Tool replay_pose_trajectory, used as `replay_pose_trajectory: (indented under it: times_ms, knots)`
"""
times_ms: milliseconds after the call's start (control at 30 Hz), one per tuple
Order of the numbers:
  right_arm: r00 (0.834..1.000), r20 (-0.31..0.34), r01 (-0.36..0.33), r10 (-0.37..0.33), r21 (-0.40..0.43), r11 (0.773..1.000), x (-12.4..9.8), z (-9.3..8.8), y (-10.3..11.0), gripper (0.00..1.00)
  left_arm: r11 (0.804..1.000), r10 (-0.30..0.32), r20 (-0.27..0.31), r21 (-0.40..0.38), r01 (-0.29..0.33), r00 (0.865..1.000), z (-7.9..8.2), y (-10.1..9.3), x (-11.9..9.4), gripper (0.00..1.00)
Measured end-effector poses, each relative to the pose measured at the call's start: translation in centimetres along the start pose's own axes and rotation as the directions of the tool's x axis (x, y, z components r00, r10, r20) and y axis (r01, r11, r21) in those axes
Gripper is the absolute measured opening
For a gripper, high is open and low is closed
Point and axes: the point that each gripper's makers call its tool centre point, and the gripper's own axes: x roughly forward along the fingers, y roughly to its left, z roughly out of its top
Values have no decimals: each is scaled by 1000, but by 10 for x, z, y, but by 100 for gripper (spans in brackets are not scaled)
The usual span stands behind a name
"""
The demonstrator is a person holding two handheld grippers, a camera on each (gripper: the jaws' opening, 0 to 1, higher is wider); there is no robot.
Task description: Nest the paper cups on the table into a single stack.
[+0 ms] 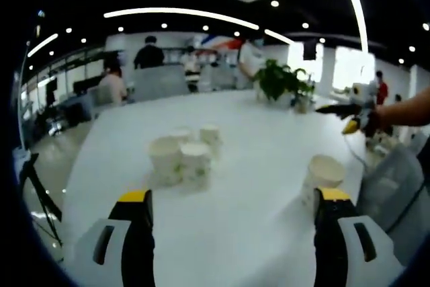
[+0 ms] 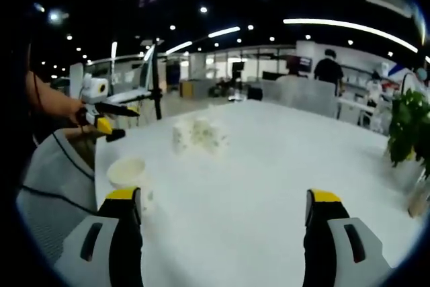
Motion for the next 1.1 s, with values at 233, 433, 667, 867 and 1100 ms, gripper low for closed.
replay_pose_trajectory:
  times_ms: [233, 433, 667, 867, 1100]
  knots:
    - [1000, 6, 5, -5, 1, 1000, -3, 1, 0, 100, 1000, 4, -9, 5, -4, 1000, -2, -1, 1, 97]
    - [1000, 8, 11, -11, 10, 1000, -6, -1, 0, 100, 1000, -6, -28, 11, 6, 1000, -5, -2, 6, 96]
    - [1000, 4, 9, -9, 15, 1000, -8, -3, 2, 100, 1000, 0, -13, 9, 0, 1000, -2, 0, 12, 90]
    - [1000, 7, 8, -8, 31, 999, -9, -5, 2, 100, 1000, -4, -26, -2, 4, 1000, -2, 4, 21, 91]
    - [1000, 10, 13, -13, 38, 999, -8, -5, -1, 100, 1000, 17, -41, -10, -17, 999, -10, 9, 34, 93]
